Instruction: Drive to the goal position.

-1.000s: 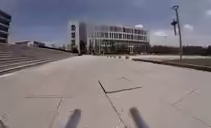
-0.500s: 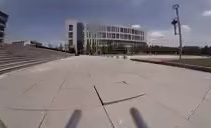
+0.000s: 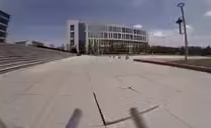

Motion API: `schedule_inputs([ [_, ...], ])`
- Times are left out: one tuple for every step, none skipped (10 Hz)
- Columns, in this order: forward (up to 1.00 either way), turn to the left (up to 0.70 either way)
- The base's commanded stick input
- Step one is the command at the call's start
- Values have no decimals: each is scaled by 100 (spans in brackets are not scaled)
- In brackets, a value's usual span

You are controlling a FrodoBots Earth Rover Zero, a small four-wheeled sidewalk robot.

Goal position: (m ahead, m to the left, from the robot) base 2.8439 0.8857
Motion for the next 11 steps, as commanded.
schedule_inputs([
  [70,0],
  [70,0],
  [70,0],
  [70,0],
  [70,0],
  [70,0],
  [70,0],
  [70,0],
  [70,0],
  [70,0],
  [70,0],
])
